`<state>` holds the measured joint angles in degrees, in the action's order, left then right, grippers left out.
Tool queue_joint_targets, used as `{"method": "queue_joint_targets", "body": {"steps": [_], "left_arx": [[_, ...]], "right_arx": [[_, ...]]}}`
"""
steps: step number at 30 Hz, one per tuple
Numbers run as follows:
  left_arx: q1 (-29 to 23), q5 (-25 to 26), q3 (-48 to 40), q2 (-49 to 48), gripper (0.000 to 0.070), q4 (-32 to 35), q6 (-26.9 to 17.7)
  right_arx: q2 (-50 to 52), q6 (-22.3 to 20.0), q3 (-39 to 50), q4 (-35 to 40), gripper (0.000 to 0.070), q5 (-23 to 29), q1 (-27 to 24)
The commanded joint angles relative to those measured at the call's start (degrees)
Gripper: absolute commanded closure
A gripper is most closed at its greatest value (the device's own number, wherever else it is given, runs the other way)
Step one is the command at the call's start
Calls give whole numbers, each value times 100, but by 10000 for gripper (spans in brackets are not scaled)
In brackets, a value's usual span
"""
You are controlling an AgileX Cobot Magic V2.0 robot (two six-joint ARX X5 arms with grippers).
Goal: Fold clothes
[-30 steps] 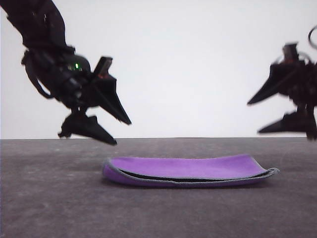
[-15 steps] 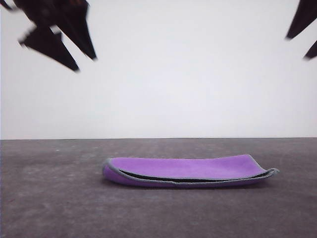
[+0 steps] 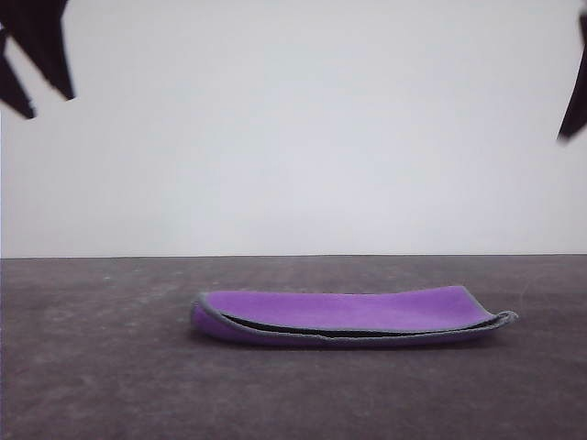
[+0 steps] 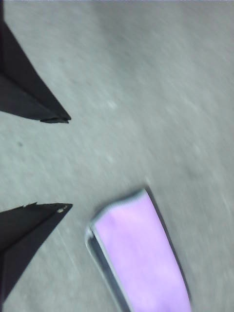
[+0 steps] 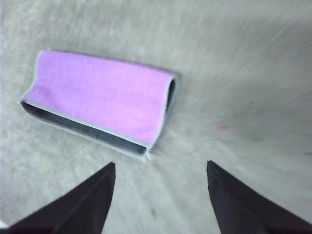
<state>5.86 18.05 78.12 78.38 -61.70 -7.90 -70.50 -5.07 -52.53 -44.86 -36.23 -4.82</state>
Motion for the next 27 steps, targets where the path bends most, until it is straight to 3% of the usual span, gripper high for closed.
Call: {"method": "queue_joint_targets", "body": {"steps": [1, 13, 20, 27], "left_arx": [[-57, -7, -48, 62, 381, 62, 6], [-211, -5, -555, 62, 382, 464, 156], [-209, -5, -555, 62, 382, 467, 194], [-209, -5, -555, 62, 382, 463, 199]], "right_arx": [[-259, 303, 204, 434, 321, -280, 12], [-2292, 947, 430, 1969, 321, -1209, 417], [-2673, 1432, 430, 2616, 322, -1224, 725], [-2765, 1660, 430, 2908, 322, -1004, 887]]}}
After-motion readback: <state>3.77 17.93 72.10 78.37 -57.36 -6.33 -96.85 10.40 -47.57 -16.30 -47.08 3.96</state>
